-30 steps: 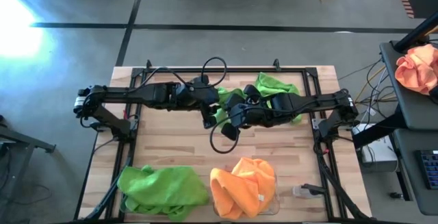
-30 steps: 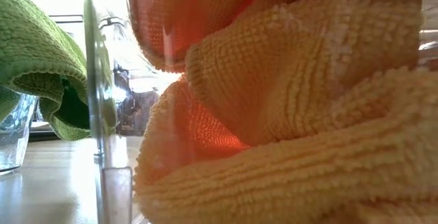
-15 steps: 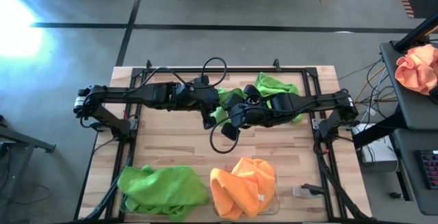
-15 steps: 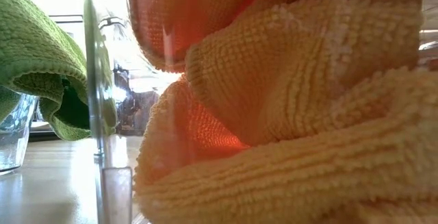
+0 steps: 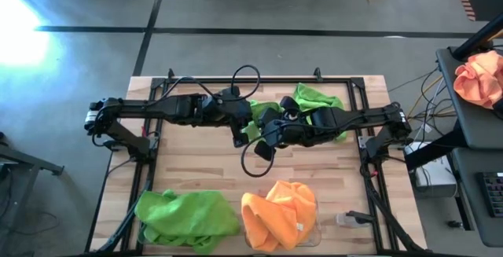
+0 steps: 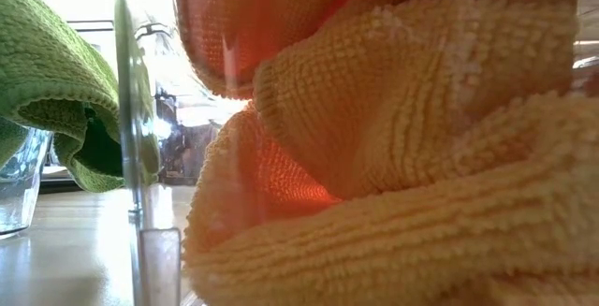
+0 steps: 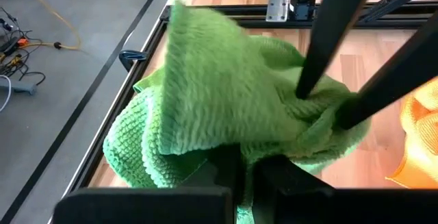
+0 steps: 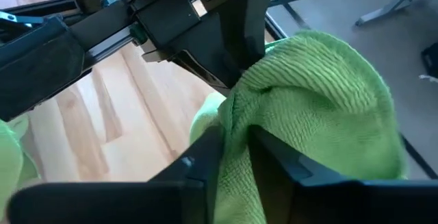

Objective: Sort microfiber towel by color & place in baskets
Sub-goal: Put the green towel into the left transparent bin

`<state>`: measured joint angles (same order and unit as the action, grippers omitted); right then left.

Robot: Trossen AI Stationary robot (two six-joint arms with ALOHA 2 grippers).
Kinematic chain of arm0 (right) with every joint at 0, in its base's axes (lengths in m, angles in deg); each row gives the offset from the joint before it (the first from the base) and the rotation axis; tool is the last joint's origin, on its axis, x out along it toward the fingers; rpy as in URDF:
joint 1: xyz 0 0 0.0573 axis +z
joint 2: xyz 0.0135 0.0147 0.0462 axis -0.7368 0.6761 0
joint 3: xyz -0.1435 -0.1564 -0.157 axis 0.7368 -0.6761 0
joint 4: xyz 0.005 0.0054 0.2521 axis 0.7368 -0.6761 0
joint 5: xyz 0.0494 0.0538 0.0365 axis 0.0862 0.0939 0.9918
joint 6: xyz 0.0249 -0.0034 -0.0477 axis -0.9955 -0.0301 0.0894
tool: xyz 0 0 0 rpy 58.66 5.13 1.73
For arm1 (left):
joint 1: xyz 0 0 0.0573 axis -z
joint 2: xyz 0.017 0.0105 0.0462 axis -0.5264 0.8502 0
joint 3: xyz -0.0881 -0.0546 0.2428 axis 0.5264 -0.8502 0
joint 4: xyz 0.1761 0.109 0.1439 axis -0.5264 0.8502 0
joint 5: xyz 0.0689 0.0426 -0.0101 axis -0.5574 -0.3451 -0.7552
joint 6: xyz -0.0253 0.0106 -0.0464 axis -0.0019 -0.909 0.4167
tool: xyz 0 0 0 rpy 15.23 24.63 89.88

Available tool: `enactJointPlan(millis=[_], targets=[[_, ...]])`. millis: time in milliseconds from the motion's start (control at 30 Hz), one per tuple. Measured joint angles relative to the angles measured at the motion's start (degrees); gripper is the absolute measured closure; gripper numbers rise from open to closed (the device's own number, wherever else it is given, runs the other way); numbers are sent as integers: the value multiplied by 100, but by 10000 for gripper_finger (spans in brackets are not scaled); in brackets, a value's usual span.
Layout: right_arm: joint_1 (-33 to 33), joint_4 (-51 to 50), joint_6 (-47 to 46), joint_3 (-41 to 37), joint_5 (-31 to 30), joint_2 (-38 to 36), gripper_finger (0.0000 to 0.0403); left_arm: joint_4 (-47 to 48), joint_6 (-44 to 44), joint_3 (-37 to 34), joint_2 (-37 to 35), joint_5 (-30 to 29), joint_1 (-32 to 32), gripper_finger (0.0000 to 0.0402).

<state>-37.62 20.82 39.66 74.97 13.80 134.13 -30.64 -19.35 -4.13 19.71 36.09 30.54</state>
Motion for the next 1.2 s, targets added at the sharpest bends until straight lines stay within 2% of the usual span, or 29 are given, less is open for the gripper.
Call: enactJointPlan(millis=[200, 433, 800, 1200], targets=[[0, 0, 34, 0, -85, 5, 276, 13, 31, 0, 0, -1, 6, 401], [0, -11, 150, 0, -89, -34, 249, 735, 348, 0, -17, 0, 6, 401], [-41, -189, 239, 0, -97, -135, 249, 1116, 977, 0, -196, -3, 244, 402], [-203, -507, 219, 0, -153, -151, 258, 1429, 2338, 0, -1491, -10, 1401, 401]])
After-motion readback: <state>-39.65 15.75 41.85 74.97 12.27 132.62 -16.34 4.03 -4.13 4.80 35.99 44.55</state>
